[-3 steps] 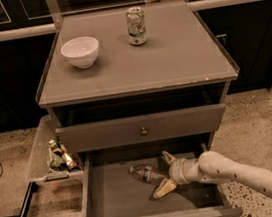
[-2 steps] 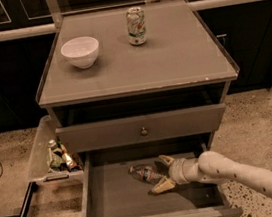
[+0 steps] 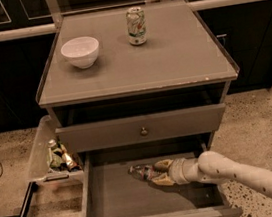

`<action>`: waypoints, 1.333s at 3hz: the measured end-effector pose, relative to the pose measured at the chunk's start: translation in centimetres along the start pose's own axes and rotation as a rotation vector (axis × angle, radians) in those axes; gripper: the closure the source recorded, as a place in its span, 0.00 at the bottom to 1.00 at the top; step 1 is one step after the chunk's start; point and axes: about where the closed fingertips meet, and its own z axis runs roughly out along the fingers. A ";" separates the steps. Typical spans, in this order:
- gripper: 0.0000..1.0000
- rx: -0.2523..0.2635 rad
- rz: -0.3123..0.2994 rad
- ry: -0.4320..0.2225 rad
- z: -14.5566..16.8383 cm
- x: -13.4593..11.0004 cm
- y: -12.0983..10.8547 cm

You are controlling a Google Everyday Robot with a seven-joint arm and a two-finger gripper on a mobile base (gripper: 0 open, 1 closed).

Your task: Pick water bottle from middle drawer and place on counter

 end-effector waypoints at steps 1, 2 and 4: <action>0.89 -0.001 0.000 0.000 0.0 0.0 0.0; 1.00 -0.023 0.022 -0.003 0.3 0.6 0.5; 1.00 -0.093 0.008 -0.030 -5.1 -3.0 1.5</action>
Offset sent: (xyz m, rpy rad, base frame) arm -0.0096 -0.0026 -0.0138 0.0294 0.0590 0.0052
